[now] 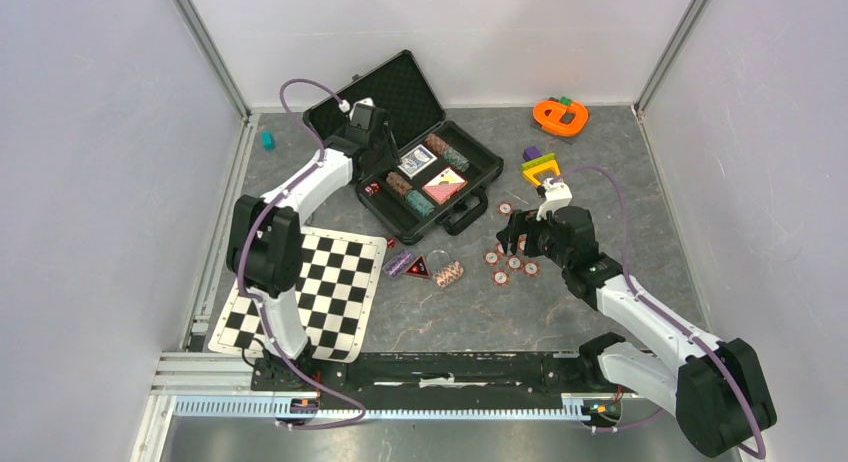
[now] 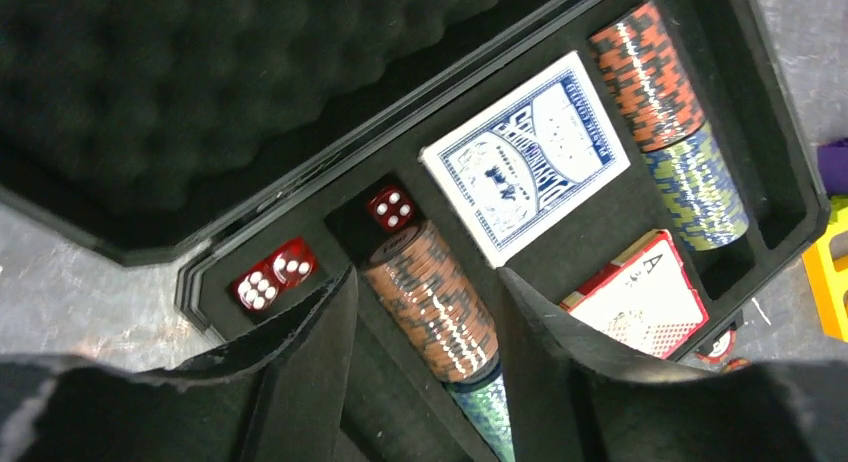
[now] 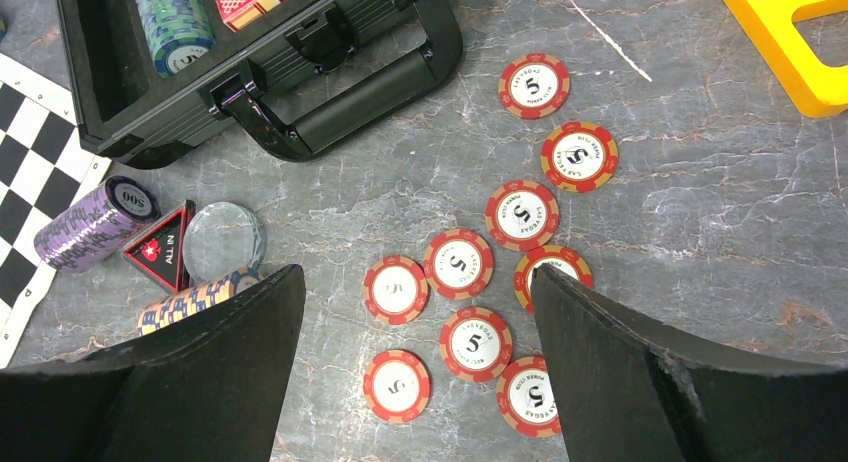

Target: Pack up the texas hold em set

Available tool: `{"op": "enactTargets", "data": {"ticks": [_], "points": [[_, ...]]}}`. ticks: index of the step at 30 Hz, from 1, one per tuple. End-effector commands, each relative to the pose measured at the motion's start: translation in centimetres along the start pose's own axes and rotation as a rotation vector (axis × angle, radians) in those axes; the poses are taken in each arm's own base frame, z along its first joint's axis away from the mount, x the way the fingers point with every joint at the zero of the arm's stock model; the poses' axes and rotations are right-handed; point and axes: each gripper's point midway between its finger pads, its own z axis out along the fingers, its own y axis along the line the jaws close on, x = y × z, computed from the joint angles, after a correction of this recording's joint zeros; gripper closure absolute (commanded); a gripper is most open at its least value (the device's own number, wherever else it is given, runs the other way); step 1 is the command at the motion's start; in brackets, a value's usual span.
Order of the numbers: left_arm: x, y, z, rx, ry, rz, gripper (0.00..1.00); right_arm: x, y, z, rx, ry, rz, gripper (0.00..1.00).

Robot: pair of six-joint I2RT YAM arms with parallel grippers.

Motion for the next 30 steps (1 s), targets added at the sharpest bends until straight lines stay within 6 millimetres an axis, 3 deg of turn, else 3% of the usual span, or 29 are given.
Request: {"op": "enactTargets", "data": {"ticks": [1,5,8,11,17,24,30], "points": [[-0.8,-2.1,1.3,0.165,0.004,0.184,0.38,-2.6,1.0,-0.1,-0.03,-0.062,-0.004,0.11],[-1.5,-1.4,2.0,0.21,-0.014,0.218,0.37,-2.5,1.0,-0.1,-0.026,-0.059,-0.005,0.11],[-1.6,-1.4,2.3,0.267,0.0,0.248,0.41,-2.4,0.8,-0.1,-0.021,-0.058,-0.008,0.11],[-0.5,-2.3,2.6,0.353,0.067,0.272,0.41,-2.4,0.8,0.0,-0.018,-0.055,-0.008,0.11],[1.7,-2.0,3.8,0.366,0.168,0.288,0.41,-2.3,0.8,0.2,-0.021,-0.05,-0.007,0.11],[3.9,-2.6,2.6,0.432,0.247,0.281,0.54,-2.4,0.8,0.2,-0.02,-0.054,-0.007,0.11],[5.5,-3.8,1.3,0.509,0.293,0.295,0.56,-2.3,0.9,0.2,-0.025,-0.048,-0.003,0.11]]}}
